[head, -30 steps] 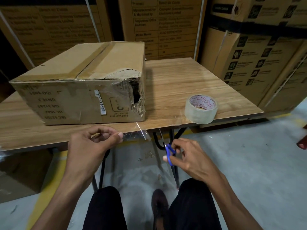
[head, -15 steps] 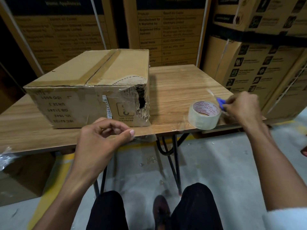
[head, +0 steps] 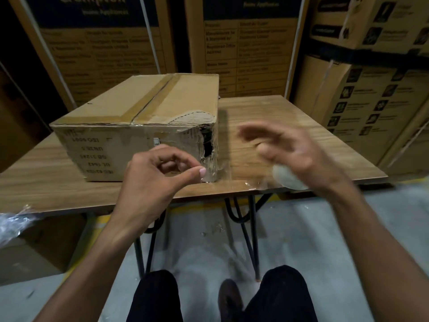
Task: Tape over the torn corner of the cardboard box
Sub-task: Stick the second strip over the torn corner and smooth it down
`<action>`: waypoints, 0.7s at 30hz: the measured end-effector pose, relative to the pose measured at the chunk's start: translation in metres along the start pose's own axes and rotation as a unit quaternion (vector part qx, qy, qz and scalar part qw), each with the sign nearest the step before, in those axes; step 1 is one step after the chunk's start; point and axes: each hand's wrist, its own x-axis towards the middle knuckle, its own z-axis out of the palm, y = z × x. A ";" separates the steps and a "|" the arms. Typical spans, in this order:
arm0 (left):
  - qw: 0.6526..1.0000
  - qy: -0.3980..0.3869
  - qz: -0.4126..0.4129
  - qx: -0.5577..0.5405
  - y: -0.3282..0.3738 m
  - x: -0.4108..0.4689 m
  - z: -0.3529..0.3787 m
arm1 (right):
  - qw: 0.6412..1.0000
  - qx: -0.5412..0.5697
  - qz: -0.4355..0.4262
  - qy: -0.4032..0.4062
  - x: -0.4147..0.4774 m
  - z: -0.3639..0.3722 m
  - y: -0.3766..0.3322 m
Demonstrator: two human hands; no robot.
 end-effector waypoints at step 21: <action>0.979 0.058 -0.104 -0.164 -0.031 0.018 -0.004 | 0.955 0.179 0.106 0.212 0.025 0.064 0.041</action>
